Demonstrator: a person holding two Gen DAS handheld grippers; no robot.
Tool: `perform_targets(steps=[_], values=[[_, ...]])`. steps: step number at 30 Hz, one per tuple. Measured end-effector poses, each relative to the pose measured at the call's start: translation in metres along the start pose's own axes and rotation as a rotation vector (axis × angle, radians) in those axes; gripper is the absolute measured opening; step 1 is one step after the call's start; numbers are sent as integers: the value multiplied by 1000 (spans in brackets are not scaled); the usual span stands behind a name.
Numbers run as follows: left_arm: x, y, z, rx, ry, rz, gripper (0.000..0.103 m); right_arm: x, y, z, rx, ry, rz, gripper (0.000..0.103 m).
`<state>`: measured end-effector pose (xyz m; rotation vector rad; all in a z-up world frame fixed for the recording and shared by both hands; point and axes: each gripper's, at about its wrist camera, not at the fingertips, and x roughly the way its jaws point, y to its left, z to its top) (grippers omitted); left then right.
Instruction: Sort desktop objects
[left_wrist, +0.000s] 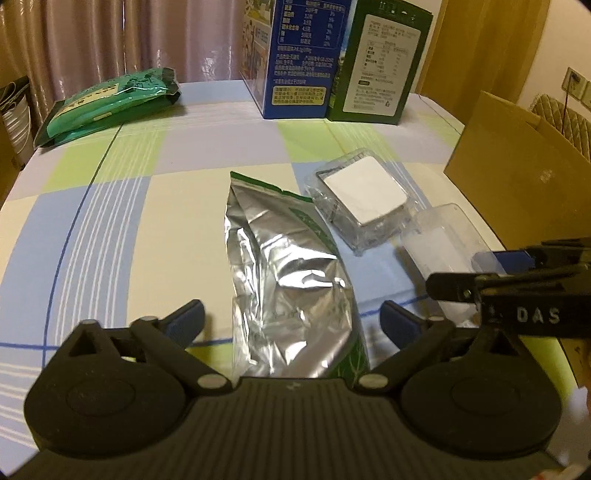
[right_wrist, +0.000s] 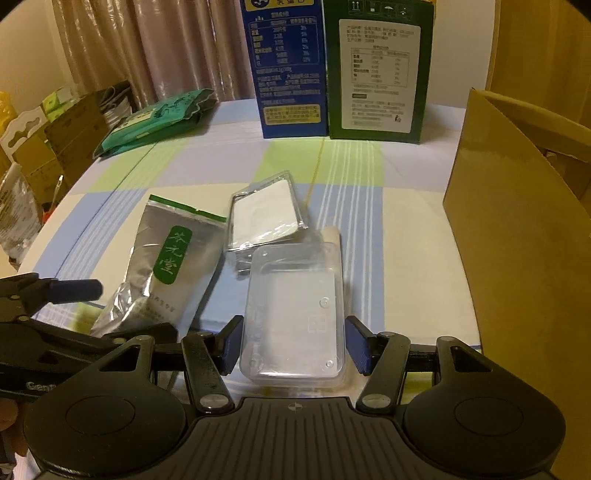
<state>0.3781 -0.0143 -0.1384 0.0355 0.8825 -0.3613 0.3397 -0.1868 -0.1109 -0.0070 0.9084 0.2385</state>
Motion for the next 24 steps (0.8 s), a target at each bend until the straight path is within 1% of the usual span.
perform_targets(steps=[2,3,4,6,8,12,16,21,24], values=[[4,0,3,3,8,12,81,1,-1,0,-1,3,2,55],[6,-1,4,7,12,6,79,1,-1,0,-1,5,2,55],[6,-1,4,7,14,-3,71,1,-1,0,-3,4,0,55],[4,-2,3,15,17,-7,65,1,-1,0,-9,1,-5,55],[1,-3,2,26,18,-15,55,0,-1,0,-11,-1,-7,55],[-10,-9,-6,45,46,-18,51,-5,-1,-3,-3,-4,0,55],[-30,-19,-28,68,94,-43,50,-18,2,-13,7,3,26,55],[-70,-31,-68,91,131,-44,50,-50,10,-42,9,11,58,55],[-94,-35,-91,82,143,-42,50,-70,9,-64,27,27,73,55]])
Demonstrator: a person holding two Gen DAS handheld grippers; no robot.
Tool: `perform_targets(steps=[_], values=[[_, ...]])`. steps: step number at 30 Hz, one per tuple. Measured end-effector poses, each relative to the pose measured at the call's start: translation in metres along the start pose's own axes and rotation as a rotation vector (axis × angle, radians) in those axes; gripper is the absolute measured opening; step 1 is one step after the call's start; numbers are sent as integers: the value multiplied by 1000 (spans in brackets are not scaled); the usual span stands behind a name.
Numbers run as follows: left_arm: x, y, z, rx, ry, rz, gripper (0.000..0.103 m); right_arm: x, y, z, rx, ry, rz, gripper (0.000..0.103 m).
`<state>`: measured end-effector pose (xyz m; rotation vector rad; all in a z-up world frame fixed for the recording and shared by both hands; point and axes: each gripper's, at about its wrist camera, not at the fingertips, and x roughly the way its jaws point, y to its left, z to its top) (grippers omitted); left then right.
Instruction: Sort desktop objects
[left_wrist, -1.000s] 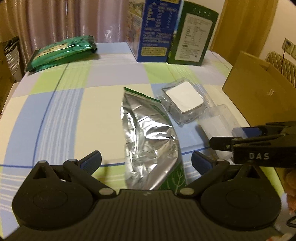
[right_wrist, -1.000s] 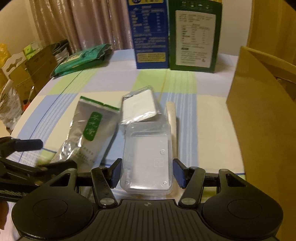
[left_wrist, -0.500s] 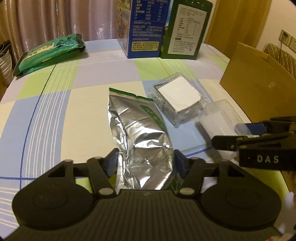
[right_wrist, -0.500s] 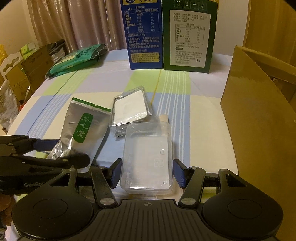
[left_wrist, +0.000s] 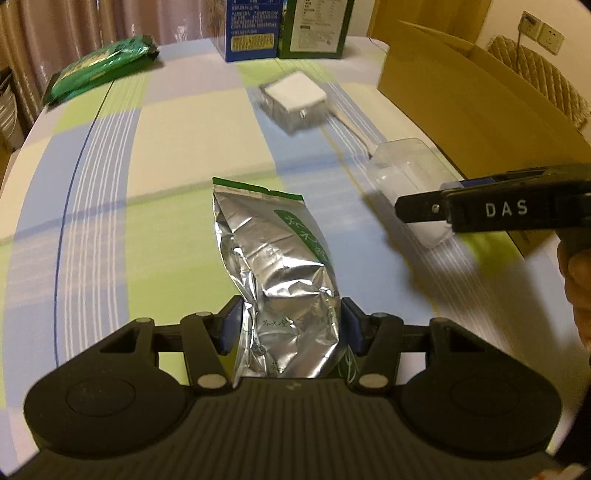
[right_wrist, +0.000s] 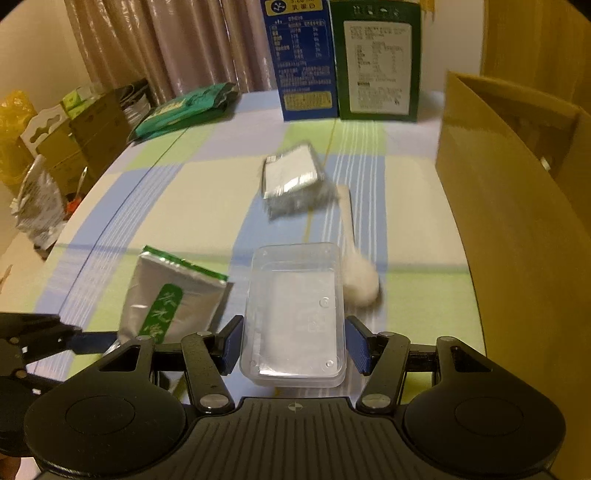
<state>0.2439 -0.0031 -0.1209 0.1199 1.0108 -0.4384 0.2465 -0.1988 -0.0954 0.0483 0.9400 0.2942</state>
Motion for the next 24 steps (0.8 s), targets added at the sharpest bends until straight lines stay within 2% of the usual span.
perform_targets(steps=[3,8,10,15,20,22,24], values=[[-17,-9,-25,-2,1,10,53,-17,0,-25,4,11,11,55],[-23,-22,-46,20,5,34,71,-35,2,-66,-18,27,0,55],[-18,-23,-47,36,19,38,74,-36,3,-76,-45,29,-12,55],[-15,-21,-44,25,7,33,75,-30,-1,-84,-54,36,-5,55],[-12,-27,-44,65,11,54,74,-28,-1,-83,-43,38,-12,71],[-11,-30,-44,83,15,71,73,-27,0,-84,-56,37,-19,72],[-11,-31,-43,85,14,71,67,-26,1,-84,-66,35,-27,72]])
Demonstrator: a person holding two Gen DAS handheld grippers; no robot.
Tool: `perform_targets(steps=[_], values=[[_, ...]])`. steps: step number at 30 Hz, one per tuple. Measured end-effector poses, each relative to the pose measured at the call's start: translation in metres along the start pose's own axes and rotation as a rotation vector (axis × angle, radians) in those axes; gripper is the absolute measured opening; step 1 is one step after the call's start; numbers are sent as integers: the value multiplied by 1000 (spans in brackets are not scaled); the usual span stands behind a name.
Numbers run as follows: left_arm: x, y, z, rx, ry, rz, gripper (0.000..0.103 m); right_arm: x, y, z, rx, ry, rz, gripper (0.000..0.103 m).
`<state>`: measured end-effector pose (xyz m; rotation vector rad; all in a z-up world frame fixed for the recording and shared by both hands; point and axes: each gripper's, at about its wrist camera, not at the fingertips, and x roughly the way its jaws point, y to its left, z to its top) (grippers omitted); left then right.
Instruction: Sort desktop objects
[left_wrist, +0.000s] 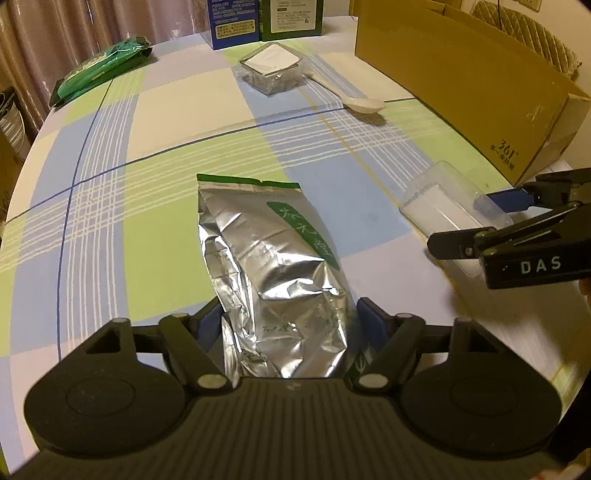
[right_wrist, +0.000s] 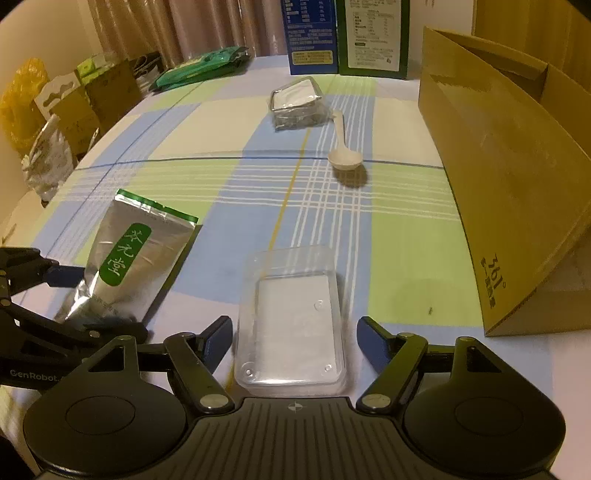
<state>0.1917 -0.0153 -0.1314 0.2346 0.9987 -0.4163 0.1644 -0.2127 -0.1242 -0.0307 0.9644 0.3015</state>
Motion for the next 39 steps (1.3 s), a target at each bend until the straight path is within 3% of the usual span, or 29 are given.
perform_targets(steps=[2,7,9,12,39], values=[[-1,0,2,-8,-5,-9,54,1,0,0,-3,-3,-8,72],[-4,6,4,-51,-18,-24,47,2,3,0,-22,-4,-14,71],[-5,6,4,-54,-19,-23,47,3,7,0,-43,-6,-13,69],[-6,5,4,-52,-18,-27,46,6,13,0,-95,-14,-40,54],[-21,-5,14,-62,-56,-50,45,-9,11,12,7,-75,9,53]])
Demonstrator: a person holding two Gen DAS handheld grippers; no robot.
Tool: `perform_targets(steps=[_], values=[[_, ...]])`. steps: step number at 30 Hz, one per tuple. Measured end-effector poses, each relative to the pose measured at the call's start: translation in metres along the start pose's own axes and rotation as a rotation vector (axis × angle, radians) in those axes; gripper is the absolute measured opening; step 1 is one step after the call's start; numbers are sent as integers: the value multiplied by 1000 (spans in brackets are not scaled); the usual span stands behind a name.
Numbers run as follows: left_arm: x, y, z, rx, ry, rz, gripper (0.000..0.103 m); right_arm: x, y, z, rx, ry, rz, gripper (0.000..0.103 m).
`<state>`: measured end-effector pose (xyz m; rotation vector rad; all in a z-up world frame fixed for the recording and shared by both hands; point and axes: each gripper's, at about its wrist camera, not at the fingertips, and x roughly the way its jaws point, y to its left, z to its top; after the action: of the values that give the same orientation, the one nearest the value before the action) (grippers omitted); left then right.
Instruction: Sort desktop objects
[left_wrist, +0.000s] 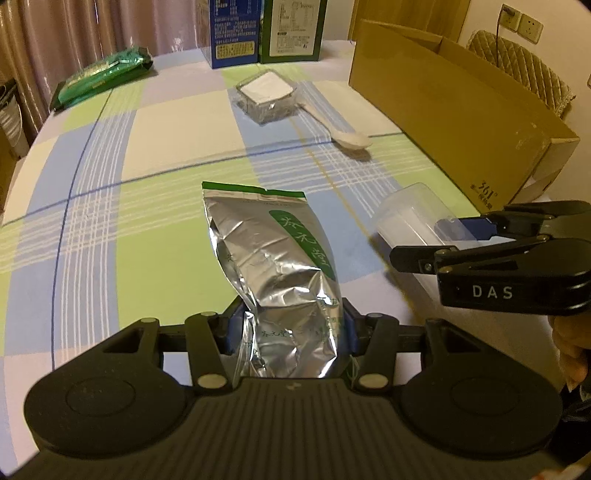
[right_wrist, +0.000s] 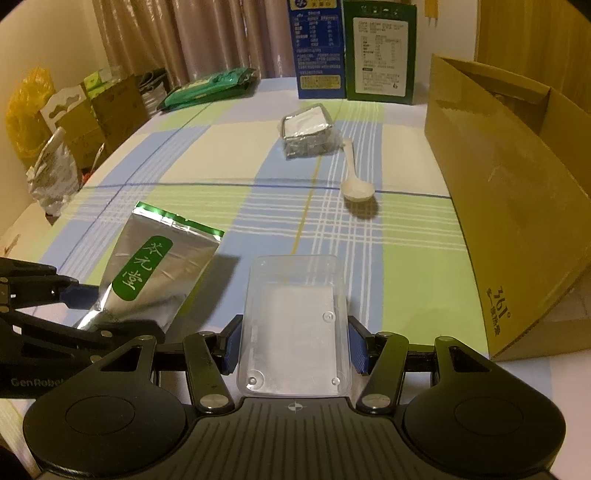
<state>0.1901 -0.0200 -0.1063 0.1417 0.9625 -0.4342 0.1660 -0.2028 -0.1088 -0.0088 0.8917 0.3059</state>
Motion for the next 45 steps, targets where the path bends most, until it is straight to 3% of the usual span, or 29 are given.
perform_targets(steps=[9,25,35,45], values=[[-25,-21,11,-30,-68,-2,45,-35,-2,4,22,-65,-37,53],[-97,-82,38,-15,-193,-25,45,-144,-34,31,90,-233,-95,53],[-100,-138,68,33,-217,-104,45,-186,-84,35,140,-290,-167,53],[-80,-190,108,75,-213,-151,45,-198,-132,36,161,-304,-212,53]])
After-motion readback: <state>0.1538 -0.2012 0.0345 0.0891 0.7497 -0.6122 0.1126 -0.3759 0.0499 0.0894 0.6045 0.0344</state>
